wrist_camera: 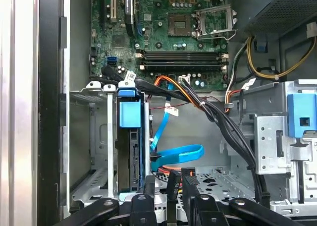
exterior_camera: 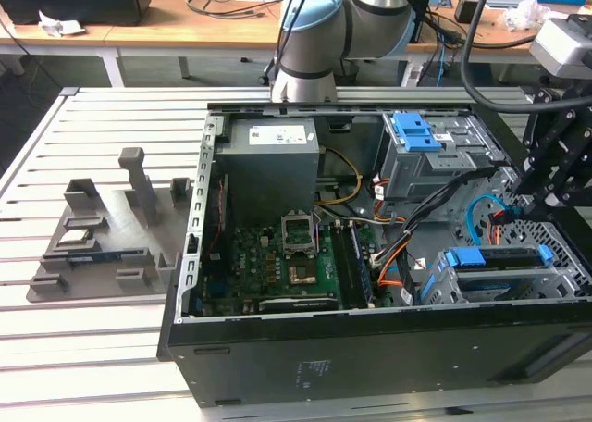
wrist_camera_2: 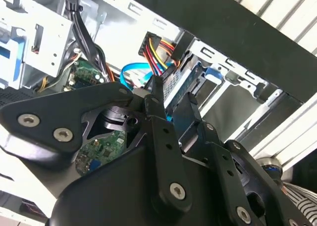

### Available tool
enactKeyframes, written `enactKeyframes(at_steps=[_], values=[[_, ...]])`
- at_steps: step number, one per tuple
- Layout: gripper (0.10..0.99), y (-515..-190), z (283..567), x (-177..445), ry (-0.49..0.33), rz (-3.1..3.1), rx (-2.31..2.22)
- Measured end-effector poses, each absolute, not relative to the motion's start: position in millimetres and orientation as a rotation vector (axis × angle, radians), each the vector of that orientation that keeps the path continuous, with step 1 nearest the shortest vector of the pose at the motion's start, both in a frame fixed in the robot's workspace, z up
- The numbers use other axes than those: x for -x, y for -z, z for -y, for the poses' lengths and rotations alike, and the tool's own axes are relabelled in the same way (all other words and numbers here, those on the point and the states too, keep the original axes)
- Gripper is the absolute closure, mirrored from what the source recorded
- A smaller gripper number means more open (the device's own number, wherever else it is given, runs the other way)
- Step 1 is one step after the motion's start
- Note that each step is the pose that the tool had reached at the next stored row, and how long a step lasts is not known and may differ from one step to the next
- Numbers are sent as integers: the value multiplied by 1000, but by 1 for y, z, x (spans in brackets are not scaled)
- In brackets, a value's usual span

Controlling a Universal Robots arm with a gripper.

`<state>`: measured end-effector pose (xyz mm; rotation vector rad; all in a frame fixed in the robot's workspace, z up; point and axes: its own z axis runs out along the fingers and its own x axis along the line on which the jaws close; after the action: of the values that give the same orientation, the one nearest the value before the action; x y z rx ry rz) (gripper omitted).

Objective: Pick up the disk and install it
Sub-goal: 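Insert the first disk wire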

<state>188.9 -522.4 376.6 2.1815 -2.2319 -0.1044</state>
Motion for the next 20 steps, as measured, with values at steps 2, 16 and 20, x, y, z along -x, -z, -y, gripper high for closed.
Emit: enactKeyframes(at_steps=[2,16,20], values=[[725,-372,521,-190,100,2243,-2166],[725,-352,515,-196,81,2265,-2126],[741,-352,515,-196,81,2265,-2126]])
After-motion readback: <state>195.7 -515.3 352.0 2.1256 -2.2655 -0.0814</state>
